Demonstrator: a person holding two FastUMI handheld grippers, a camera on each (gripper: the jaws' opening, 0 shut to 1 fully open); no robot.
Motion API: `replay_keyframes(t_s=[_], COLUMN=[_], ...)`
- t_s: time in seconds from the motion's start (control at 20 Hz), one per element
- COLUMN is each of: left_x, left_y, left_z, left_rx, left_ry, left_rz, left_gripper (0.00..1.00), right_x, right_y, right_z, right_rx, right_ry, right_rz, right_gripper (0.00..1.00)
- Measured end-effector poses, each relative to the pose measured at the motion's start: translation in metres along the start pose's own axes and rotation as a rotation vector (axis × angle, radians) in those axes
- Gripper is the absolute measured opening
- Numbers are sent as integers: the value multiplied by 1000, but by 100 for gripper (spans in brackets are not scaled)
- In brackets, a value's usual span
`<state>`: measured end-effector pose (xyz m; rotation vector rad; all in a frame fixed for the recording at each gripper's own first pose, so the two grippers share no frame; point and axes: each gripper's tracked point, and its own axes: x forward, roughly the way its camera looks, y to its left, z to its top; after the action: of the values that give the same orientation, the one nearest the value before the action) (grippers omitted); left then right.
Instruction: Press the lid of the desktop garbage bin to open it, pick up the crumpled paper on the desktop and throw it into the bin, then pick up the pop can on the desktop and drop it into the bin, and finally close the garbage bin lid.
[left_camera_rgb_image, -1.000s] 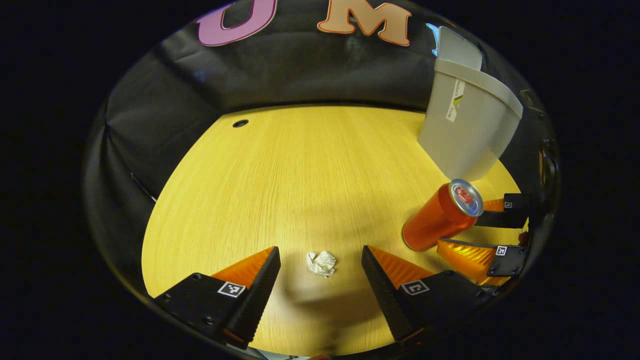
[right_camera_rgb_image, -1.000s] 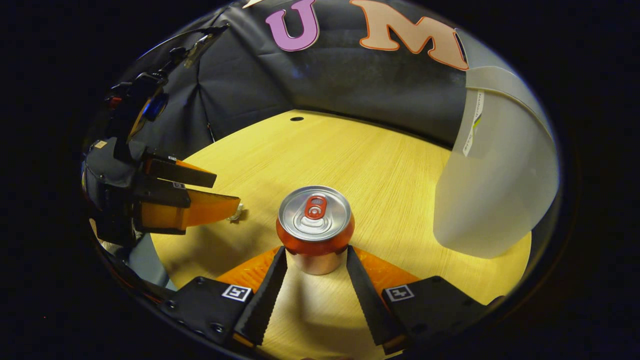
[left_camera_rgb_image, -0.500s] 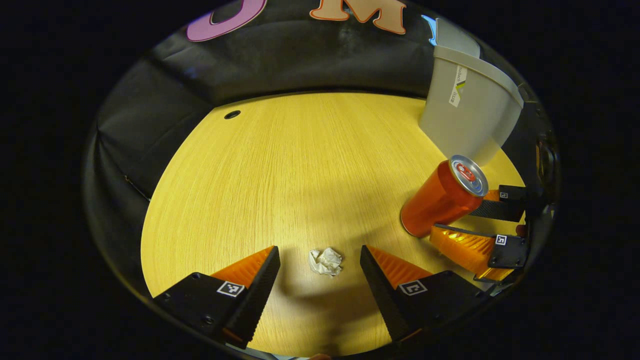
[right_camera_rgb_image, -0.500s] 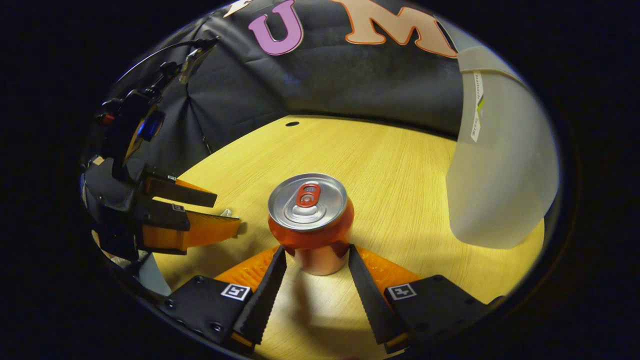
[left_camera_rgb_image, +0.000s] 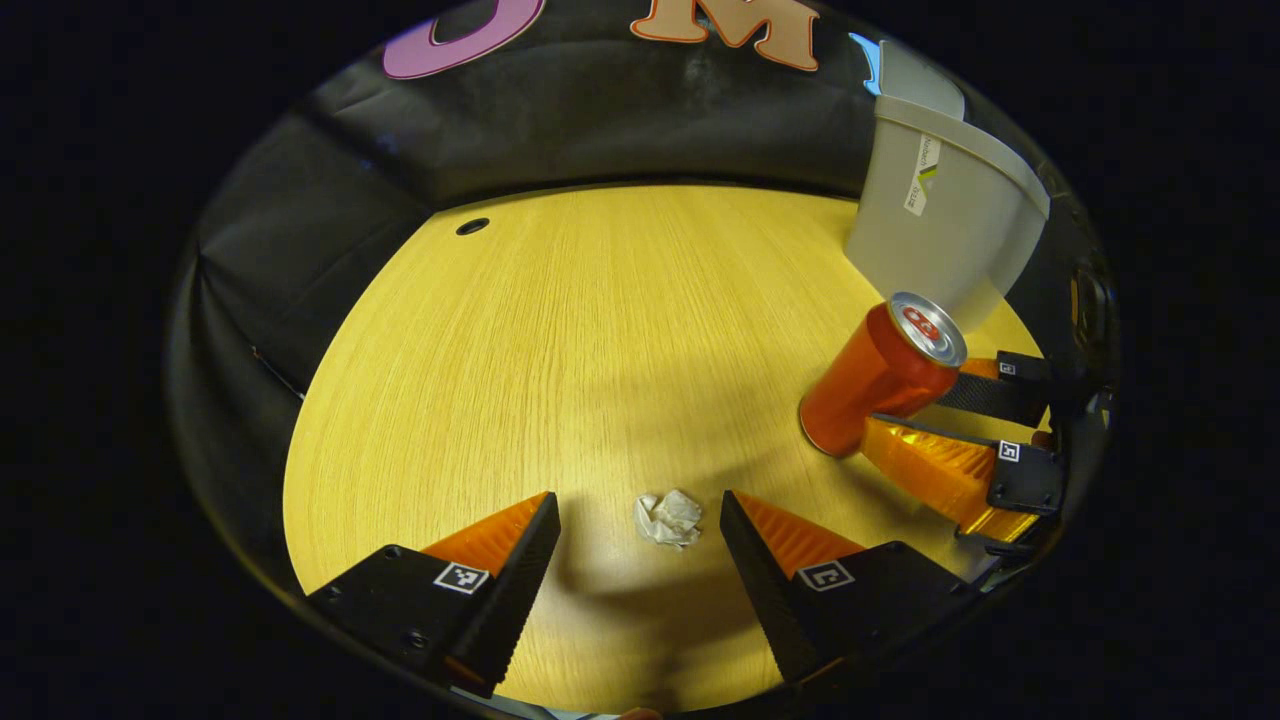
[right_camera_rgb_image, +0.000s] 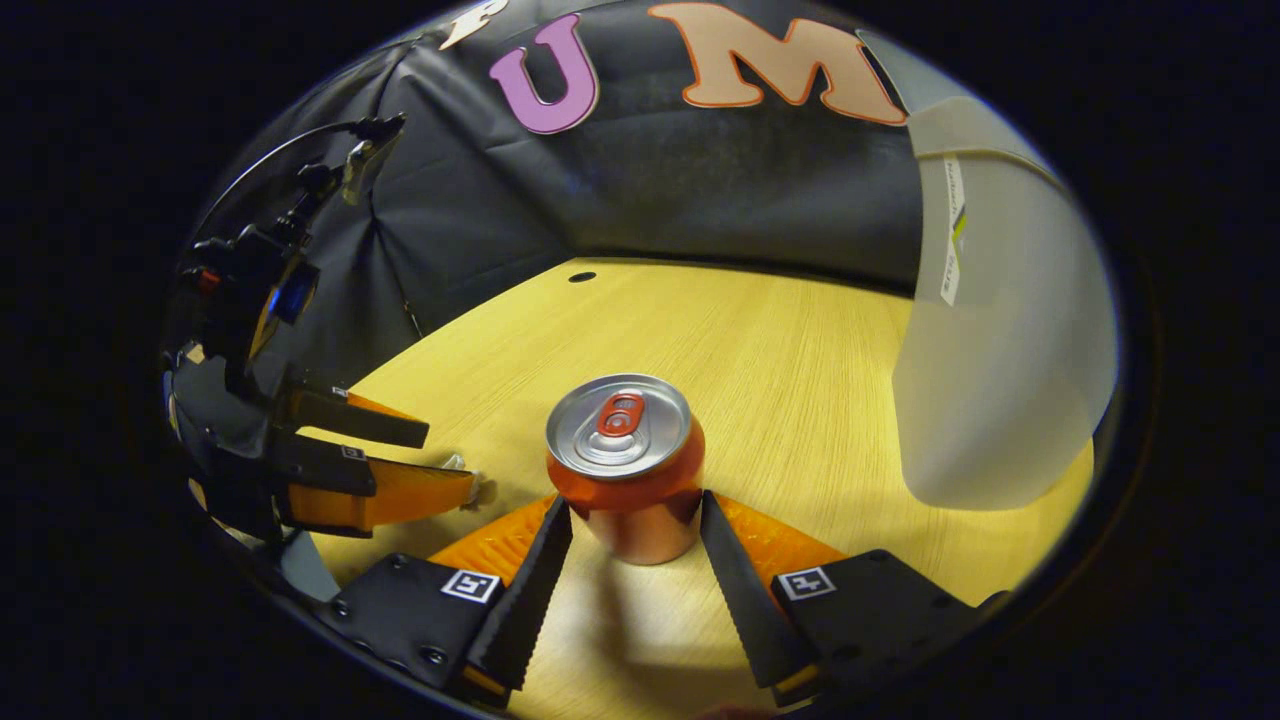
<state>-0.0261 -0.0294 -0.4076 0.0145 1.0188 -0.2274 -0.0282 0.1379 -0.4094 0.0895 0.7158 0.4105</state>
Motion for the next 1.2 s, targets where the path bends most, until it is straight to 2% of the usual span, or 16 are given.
replay_keyframes(t_s=[0.2,0.25,0.5,1.2], left_x=[2,3,4,14], left_y=[4,4,3,-4], left_z=[-5,-5,-5,-8], left_rx=[-3,0,16,-21], left_ry=[19,25,22,37], left_rz=[-3,-5,-17,-41], left_gripper=[93,95,95,95], right_x=[14,18,29,13], right_y=[3,4,7,3], right_z=[4,4,0,6], right_rx=[-43,-50,-62,-81], right_ry=[-22,-28,-6,-18], right_rz=[-11,-20,-12,-10], right_gripper=[86,86,87,83])
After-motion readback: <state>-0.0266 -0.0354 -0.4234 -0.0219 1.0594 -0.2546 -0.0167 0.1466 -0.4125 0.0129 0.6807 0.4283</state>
